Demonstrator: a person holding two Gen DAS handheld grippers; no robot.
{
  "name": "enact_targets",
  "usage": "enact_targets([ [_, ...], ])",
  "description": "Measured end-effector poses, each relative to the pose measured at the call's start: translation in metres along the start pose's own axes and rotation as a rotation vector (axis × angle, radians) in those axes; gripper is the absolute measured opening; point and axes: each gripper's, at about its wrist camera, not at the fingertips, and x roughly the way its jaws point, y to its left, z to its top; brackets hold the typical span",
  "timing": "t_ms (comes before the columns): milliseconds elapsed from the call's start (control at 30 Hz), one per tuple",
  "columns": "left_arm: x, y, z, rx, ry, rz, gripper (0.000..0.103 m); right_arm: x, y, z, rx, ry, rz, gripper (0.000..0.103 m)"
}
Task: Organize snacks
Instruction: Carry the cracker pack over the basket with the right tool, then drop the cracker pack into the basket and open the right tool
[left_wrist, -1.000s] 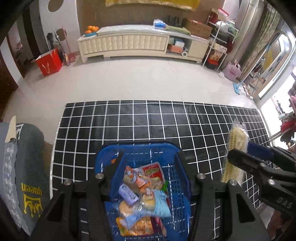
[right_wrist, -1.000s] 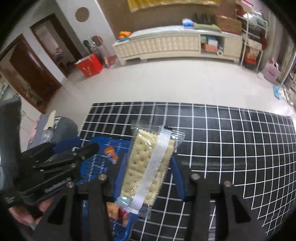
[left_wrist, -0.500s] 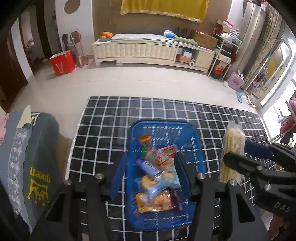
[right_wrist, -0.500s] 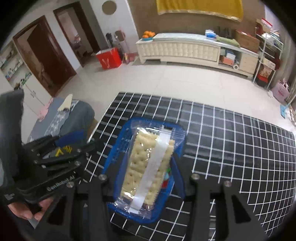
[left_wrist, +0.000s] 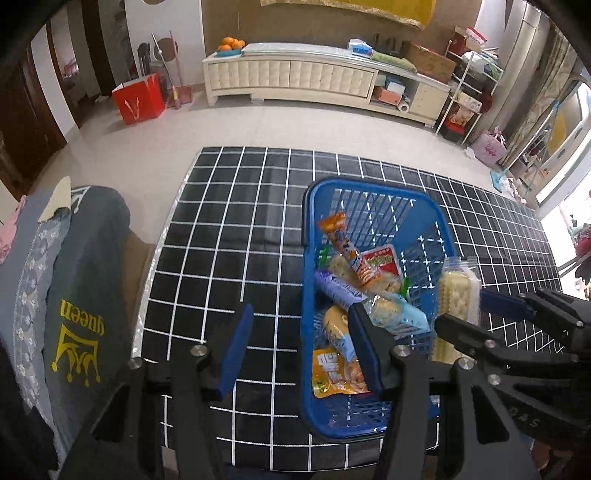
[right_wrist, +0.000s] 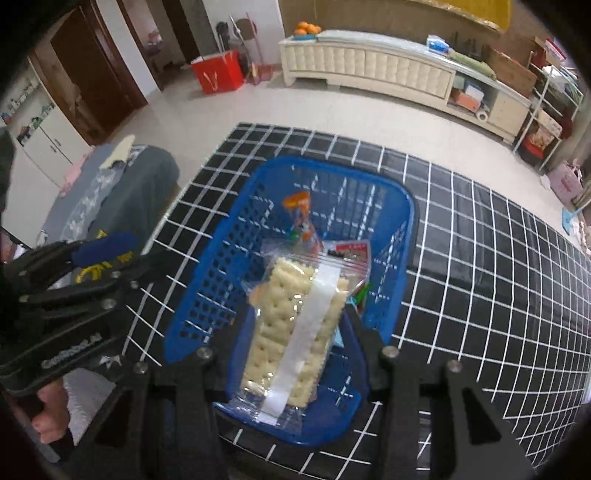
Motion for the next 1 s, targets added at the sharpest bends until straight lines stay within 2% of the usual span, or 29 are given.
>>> enact_targets([
  [167,0.004,0.001,-0.008,0.004,0.009,0.005,0.051,0.012,-0.001,-0.005,0.014,0.036,0.004,0.052],
  [333,0.001,0.000,-0.012,0.003,0.007,0.011,0.051,0.011,-0.001,-0.008,0.005,0.020,-0.033,0.053],
  [400,-0.002,-0.001,-0.014,0.004,0.003,0.014,0.051,0.010,-0.002,-0.008,0.008,0.027,-0.017,0.054],
  [467,-0.004,-0.002,-0.015,0.006,0.001,0.015,0.051,0.007,-0.002,-0.008,0.008,0.039,-0.005,0.060],
  [533,-0.006,-0.004,-0.015,0.006,0.000,0.014,0.051,0.003,-0.001,-0.009,0.000,0.029,-0.005,0.075],
  [600,-0.008,-0.006,-0.017,0.003,0.000,0.015,0.051,-0.004,-0.002,-0.012,-0.005,0.017,-0.005,0.079],
  [767,-0.026,-0.015,-0.024,0.019,-0.033,0.022,0.051,-0.033,-0.010,-0.021,0.014,-0.044,-0.001,0.079],
  [900,-0.055,-0.031,-0.034,0.056,-0.107,0.039,0.051,-0.079,-0.023,-0.039,0.048,-0.149,0.012,0.079],
  [1000,-0.086,-0.043,-0.046,0.047,-0.188,0.033,0.051,-0.112,-0.029,-0.053,0.060,-0.227,0.003,0.080],
])
